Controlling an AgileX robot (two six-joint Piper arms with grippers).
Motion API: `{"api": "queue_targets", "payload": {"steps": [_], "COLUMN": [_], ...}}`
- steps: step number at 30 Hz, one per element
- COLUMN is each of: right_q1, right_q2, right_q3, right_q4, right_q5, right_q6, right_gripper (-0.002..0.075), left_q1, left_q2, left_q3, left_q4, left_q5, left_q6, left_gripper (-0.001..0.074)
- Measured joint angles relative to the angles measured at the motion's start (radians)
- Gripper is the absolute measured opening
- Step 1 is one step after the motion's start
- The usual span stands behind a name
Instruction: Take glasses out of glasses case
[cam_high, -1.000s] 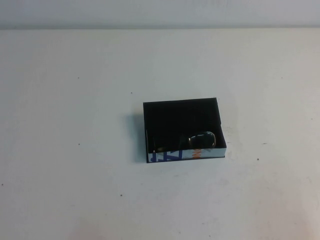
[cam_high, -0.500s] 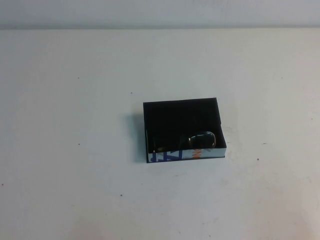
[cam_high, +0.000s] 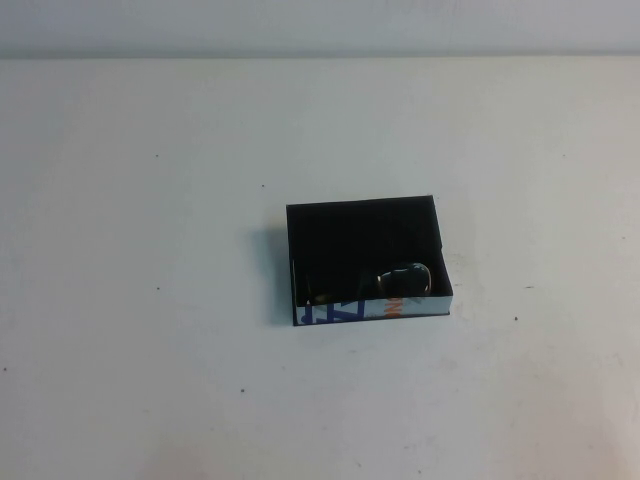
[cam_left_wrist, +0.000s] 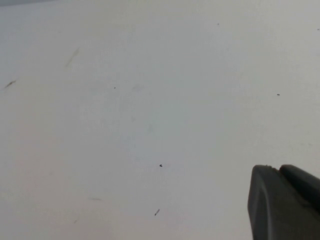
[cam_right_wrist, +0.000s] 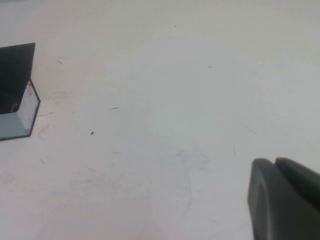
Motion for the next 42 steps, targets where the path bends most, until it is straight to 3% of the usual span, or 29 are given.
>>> {"api": "queue_targets", "payload": {"steps": [30, 37, 42], "right_q1": [0.0, 0.0, 0.0], "right_q2": [0.0, 0.0, 0.0], "right_q3": [0.0, 0.0, -0.164], "right_q4": [0.0, 0.066, 0.159], "right_q5": [0.0, -0.002, 0.058], "right_q6": [0.0, 0.002, 0.044], "right_gripper": [-0.0018, -0.0018, -0.0018], "left_q1": [0.0, 0.0, 0.0], "left_q2": [0.0, 0.0, 0.0], "left_q3": [0.0, 0.0, 0.0], "left_q4": [0.0, 0.0, 0.0], "left_q5": [0.0, 0.0, 0.0], "left_q6": [0.0, 0.0, 0.0], "left_gripper": [-0.0005, -0.0005, -0.0005]}}
